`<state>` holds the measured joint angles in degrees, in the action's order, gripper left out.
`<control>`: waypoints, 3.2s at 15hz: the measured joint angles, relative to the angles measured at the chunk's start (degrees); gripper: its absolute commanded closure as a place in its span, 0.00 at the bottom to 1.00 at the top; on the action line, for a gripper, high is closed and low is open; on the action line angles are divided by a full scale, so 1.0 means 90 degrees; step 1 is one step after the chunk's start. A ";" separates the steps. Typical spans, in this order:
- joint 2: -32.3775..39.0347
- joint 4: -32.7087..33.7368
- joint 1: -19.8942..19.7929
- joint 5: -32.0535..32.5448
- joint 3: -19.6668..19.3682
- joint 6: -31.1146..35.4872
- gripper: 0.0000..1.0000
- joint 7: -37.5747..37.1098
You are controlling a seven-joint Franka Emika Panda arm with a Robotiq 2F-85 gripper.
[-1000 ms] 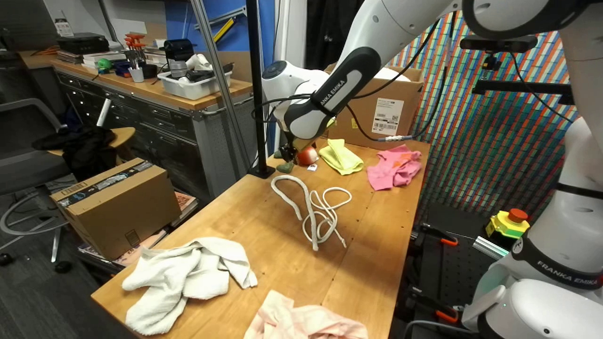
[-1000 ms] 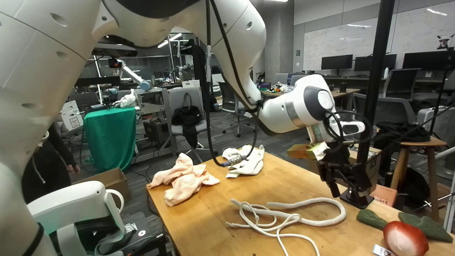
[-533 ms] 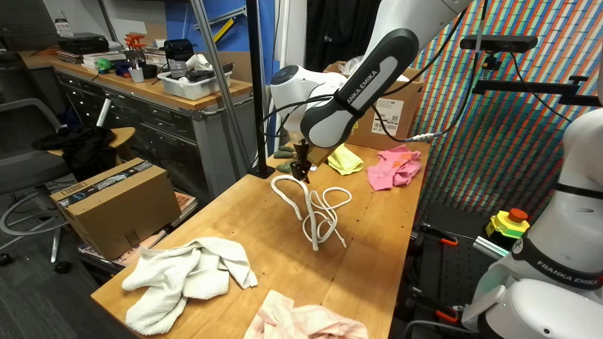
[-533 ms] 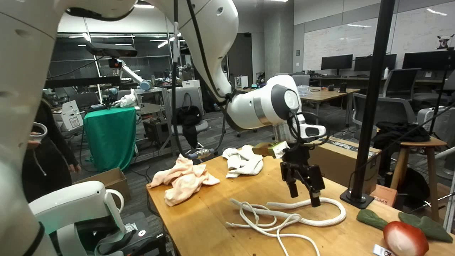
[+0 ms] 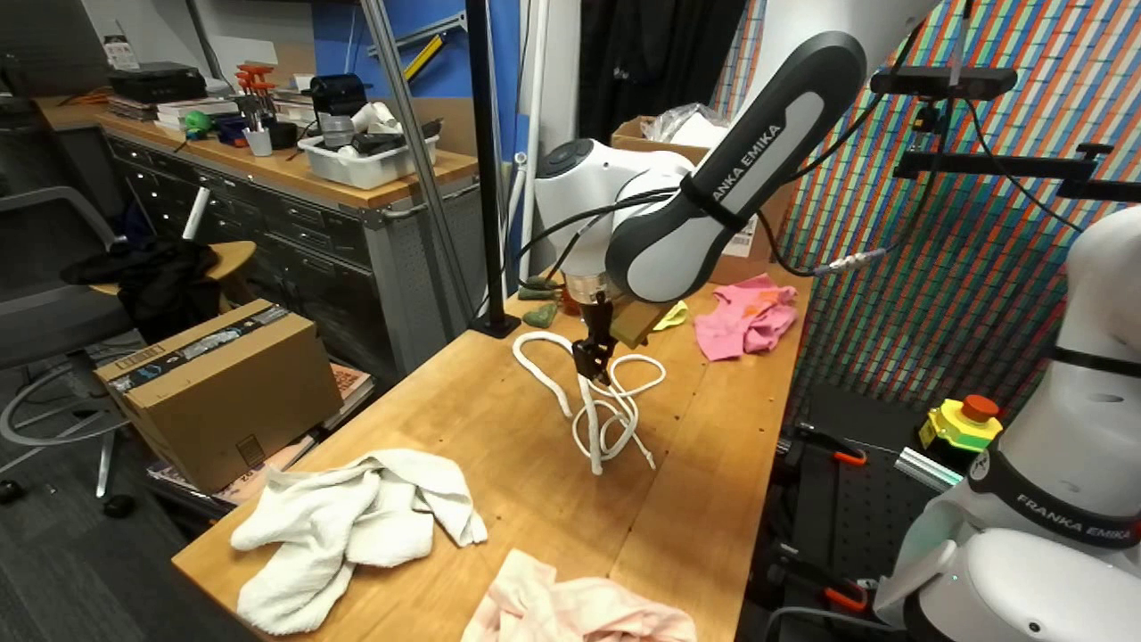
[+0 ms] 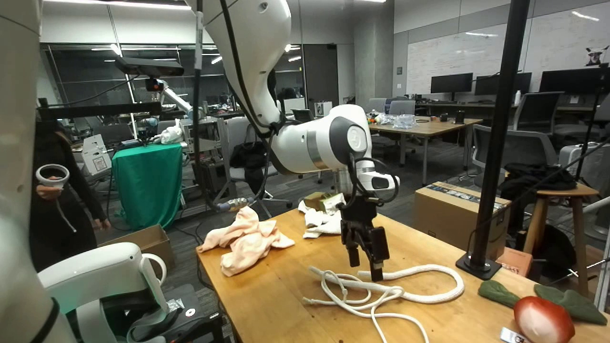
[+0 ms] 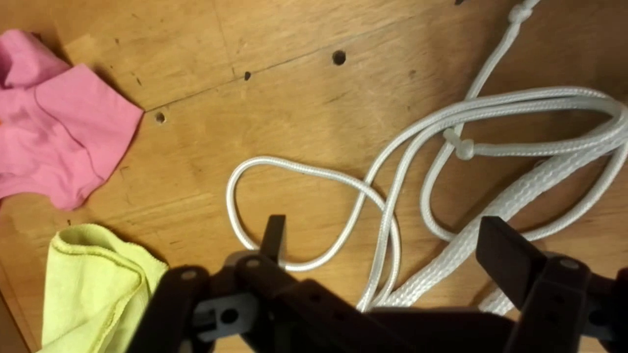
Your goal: Move the white towel to the left, move the yellow towel to the right, move the pink t-shirt to the right, move the peach t-shirt to the right, move the radish to the right, separate the two white ropes
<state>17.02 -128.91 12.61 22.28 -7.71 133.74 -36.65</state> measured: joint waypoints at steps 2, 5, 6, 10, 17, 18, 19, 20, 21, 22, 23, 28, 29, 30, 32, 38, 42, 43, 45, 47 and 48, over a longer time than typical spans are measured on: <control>-0.0080 -0.0181 -0.0003 -0.0058 0.0130 0.0140 0.00 -0.0082; -0.0113 -0.0397 -0.0004 -0.0080 0.0312 0.0436 0.00 -0.0123; -0.0113 -0.0456 -0.0004 -0.0083 0.0362 0.0541 0.00 -0.0125; -0.0113 -0.0659 -0.0004 -0.0163 0.0482 0.0836 0.00 -0.0124; -0.0051 -0.0934 -0.0072 -0.0252 0.0481 0.1385 0.00 -0.0122; -0.0031 -0.0948 -0.0088 -0.0267 0.0477 0.1457 0.00 -0.0121; -0.0004 -0.0955 -0.0108 -0.0290 0.0475 0.1527 0.00 -0.0120; 0.0029 -0.0958 -0.0129 -0.0317 0.0474 0.1589 0.00 -0.0119; 0.0070 -0.0958 -0.0148 -0.0356 0.0472 0.1642 0.00 -0.0114; 0.0117 -0.0958 -0.0166 -0.0397 0.0469 0.1696 0.00 -0.0107; 0.0162 -0.0959 -0.0185 -0.0429 0.0465 0.1729 0.00 -0.0105; 0.0391 -0.0958 -0.0242 -0.0644 0.0408 0.1864 0.00 -0.0072; 0.0432 -0.0958 -0.0244 -0.0670 0.0388 0.1881 0.00 -0.0070; 0.0467 -0.0958 -0.0247 -0.0689 0.0367 0.1901 0.00 -0.0067; 0.0521 -0.0959 -0.0249 -0.0722 0.0313 0.1931 0.00 -0.0065; 0.0552 -0.0978 -0.0258 -0.0802 0.0112 0.1943 0.00 -0.0060; 0.0551 -0.1040 -0.0303 -0.0832 -0.0062 0.1953 0.00 -0.0060; 0.0552 -0.1067 -0.0340 -0.0874 -0.0092 0.1957 0.00 -0.0060; 0.0552 -0.1134 -0.0438 -0.1014 -0.0124 0.1969 0.00 -0.0056; 0.0555 -0.1245 -0.0558 -0.1257 -0.0125 0.2037 0.00 -0.0033; 0.0558 -0.1318 -0.0614 -0.1409 -0.0123 0.2078 0.00 -0.0017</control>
<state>22.05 -140.78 7.09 9.60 -8.81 152.44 -36.81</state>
